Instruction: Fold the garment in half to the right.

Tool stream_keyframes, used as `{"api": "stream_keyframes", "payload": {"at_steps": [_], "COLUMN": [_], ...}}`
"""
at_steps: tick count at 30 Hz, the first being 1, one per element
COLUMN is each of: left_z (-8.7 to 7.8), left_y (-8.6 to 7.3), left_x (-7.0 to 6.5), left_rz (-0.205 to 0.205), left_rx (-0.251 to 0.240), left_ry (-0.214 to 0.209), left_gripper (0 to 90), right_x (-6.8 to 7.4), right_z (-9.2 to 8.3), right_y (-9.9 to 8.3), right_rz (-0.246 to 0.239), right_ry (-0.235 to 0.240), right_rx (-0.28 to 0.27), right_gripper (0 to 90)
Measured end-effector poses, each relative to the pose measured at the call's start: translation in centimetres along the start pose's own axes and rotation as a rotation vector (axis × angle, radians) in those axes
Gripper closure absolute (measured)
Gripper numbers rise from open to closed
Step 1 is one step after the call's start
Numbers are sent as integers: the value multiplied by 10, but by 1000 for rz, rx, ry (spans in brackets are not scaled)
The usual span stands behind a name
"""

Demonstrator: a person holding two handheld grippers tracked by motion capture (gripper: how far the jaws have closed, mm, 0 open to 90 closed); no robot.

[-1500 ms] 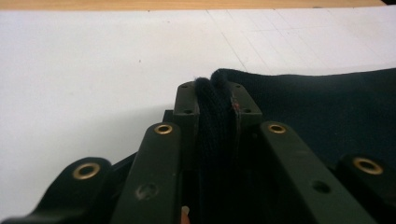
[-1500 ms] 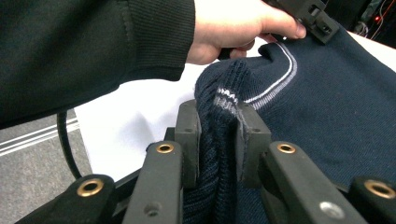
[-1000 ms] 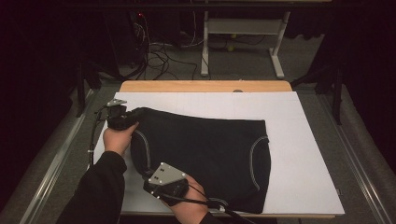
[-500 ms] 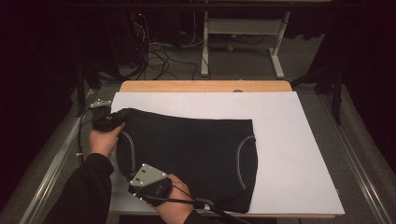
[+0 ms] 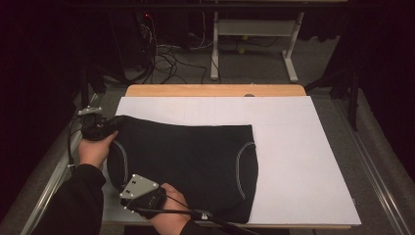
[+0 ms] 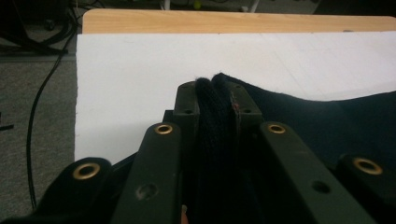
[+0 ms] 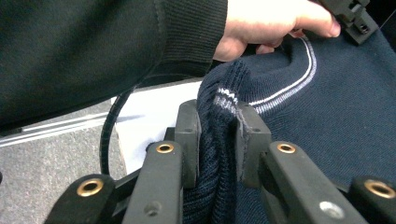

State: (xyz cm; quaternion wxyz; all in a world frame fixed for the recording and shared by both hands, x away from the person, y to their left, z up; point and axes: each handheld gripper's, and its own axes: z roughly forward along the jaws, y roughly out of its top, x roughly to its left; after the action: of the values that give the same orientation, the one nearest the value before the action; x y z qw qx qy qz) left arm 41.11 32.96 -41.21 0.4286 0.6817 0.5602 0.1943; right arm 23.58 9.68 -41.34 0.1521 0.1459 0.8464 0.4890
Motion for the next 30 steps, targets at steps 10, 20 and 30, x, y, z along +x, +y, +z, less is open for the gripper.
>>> {"api": "stream_keyframes", "payload": {"at_steps": [10,20,30], "left_z": [-1,26,55], "left_y": [19,29,35], "left_x": [-32,-83,-129], "left_rz": [16,49,78], "left_rx": [3,29,62], "left_ry": [-6,-46,-54], "left_gripper": [738,737,736], "right_x": [-12,-32,-50], "right_z": [-33,-72,-105], "right_y": [-9,-37,-70], "right_rz": [18,62,109], "right_ry": [-43,-96,-146], "right_rx": [-48,-88,-79], "right_gripper": [746,743,739]}}
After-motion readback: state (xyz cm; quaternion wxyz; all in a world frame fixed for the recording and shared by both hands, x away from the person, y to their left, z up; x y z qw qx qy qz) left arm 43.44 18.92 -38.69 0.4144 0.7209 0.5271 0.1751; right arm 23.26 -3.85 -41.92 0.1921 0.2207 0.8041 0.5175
